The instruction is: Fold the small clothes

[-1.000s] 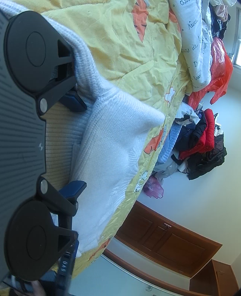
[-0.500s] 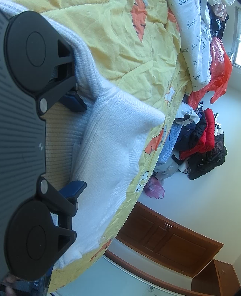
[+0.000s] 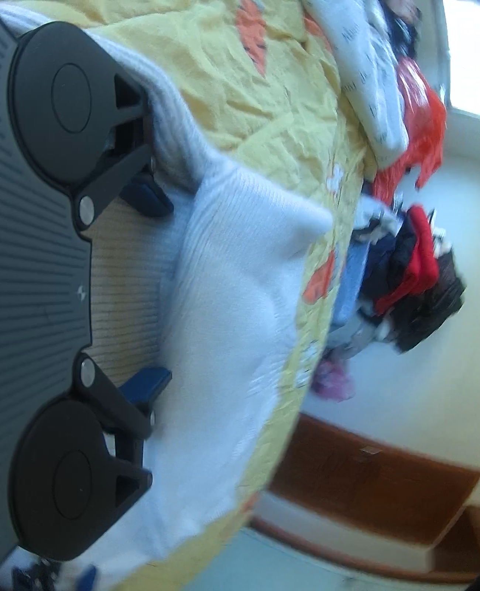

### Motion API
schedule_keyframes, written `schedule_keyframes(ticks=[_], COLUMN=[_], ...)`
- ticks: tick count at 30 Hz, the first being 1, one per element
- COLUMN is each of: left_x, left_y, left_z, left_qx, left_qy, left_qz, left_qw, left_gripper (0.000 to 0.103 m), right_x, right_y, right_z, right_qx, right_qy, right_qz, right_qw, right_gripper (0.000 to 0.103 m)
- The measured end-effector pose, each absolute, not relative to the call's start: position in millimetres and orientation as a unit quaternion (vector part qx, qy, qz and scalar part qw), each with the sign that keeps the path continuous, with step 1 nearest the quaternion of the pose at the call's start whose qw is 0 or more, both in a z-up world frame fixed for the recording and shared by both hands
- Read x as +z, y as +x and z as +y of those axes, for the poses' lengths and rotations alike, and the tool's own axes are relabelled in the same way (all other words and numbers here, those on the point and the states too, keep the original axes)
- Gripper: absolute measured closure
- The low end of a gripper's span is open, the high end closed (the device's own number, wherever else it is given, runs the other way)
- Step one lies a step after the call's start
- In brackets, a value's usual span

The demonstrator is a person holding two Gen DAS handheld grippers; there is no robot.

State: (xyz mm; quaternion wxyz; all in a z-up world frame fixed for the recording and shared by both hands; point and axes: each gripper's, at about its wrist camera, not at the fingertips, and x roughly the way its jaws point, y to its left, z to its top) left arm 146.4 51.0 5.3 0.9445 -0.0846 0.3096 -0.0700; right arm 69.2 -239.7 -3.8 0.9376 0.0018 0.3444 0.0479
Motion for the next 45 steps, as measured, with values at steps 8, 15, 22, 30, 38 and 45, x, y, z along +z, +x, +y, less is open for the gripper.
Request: schedule_keyframes(ticks=[8, 15, 22, 30, 38, 45], left_x=[7, 6, 3, 4, 3, 3], left_y=[110, 58, 49, 49, 50, 51], left_z=[19, 39, 37, 42, 42, 42], left_qx=[-0.059, -0.063, -0.050, -0.054, -0.055, -0.057], left_qy=[0.062, 0.044, 0.041, 0.033, 0.029, 0.027], left_qz=[0.350, 0.344, 0.332, 0.333, 0.333, 0.333], left_qw=[0.933, 0.936, 0.941, 0.941, 0.941, 0.941], left_gripper=[0.001, 0.001, 0.001, 0.001, 0.000, 0.000], right_x=[-4, -4, -6, -6, -6, -6], right_y=[50, 50, 49, 49, 49, 49], right_z=[-243, -246, -245, -245, -245, -245], right_qx=[0.050, 0.057, 0.055, 0.056, 0.056, 0.056], right_qy=[-0.007, -0.001, -0.002, -0.002, -0.002, -0.001], right_qz=[0.342, 0.340, 0.337, 0.337, 0.337, 0.337], right_qw=[0.939, 0.939, 0.940, 0.940, 0.940, 0.940], right_gripper=[0.001, 0.002, 0.002, 0.002, 0.002, 0.002])
